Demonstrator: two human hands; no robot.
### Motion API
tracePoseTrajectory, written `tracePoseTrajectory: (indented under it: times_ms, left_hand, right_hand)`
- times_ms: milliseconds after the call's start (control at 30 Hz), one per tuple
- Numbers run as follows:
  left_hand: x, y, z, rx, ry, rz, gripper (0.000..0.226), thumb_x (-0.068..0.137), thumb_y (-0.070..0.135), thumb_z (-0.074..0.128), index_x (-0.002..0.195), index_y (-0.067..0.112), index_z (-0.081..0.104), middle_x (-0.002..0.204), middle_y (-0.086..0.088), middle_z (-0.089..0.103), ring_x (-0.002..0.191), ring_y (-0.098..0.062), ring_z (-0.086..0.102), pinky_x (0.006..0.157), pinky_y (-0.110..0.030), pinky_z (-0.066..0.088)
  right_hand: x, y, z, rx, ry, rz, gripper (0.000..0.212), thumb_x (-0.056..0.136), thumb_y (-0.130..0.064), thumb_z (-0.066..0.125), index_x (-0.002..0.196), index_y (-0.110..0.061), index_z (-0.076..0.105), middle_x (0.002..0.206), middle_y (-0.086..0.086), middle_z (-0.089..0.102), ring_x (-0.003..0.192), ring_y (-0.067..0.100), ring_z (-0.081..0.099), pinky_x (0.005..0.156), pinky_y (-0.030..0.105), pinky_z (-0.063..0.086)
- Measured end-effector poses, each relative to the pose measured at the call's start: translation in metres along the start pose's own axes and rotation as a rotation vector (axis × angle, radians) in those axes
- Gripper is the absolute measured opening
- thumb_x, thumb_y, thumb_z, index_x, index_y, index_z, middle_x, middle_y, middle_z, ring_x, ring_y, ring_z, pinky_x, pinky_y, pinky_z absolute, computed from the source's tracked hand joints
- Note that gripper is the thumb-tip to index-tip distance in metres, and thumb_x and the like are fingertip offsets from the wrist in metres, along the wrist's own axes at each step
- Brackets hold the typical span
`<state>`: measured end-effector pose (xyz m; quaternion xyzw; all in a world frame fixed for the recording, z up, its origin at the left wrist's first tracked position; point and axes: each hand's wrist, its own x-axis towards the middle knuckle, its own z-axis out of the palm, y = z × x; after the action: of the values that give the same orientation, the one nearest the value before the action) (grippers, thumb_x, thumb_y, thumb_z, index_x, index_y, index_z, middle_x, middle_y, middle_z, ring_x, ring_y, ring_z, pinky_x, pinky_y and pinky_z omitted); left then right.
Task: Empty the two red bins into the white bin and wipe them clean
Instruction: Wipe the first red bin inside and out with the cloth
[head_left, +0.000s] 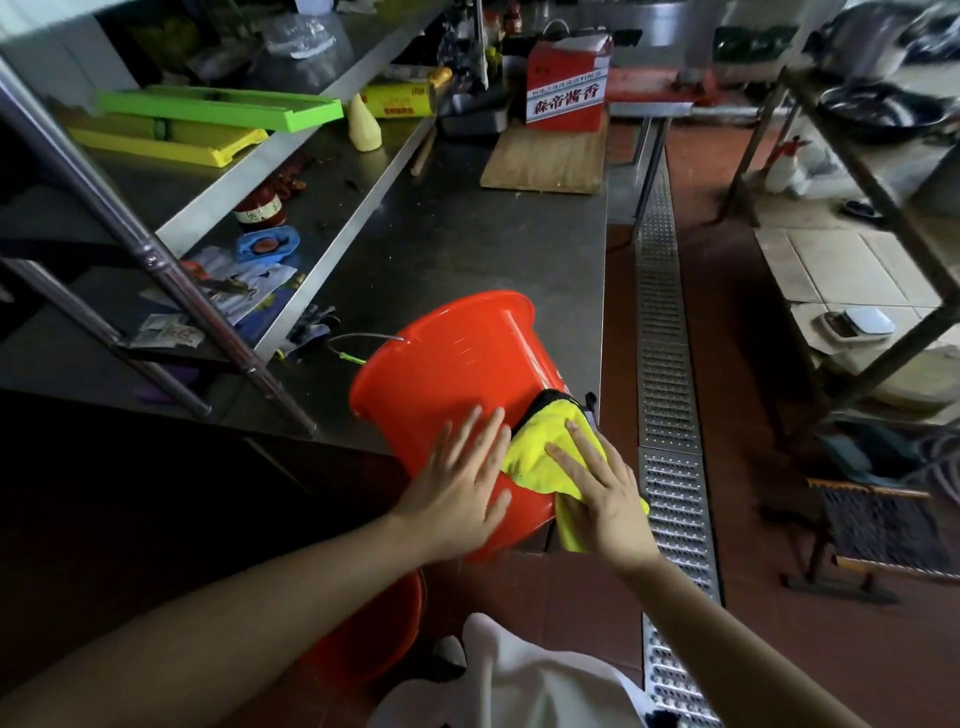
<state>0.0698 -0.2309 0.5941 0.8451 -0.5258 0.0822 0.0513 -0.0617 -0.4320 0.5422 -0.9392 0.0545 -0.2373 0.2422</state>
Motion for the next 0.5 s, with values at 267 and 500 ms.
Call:
tracePoseTrajectory:
  times_ms: [267,500]
  left_hand:
    - [-0.024,0.067,0.043,0.048,-0.119,-0.311,0.122,0.069,0.075,0.061,0.156,0.01,0.006,0.162,-0.022,-0.001,0.148,-0.045,-0.001,0.104,-0.072,0.023]
    - [-0.005,0.062,0.039,0.018,-0.102,-0.498,0.131,0.062,0.071,0.073,0.157,0.012,0.005,0.161,-0.023,-0.008,0.146,-0.048,-0.007,0.099,-0.071,0.036]
  right_hand:
    - [-0.016,0.018,0.0,0.059,0.016,-0.058,0.075,0.088,-0.011,0.074,0.15,-0.031,0.039,0.164,0.005,0.025,0.15,0.034,0.023,0.112,0.06,0.034]
    - [-0.021,0.031,-0.002,0.122,0.03,-0.012,0.071,0.088,-0.004,0.07,0.149,-0.027,0.041,0.164,0.006,0.026,0.146,0.037,0.031,0.111,0.062,0.035]
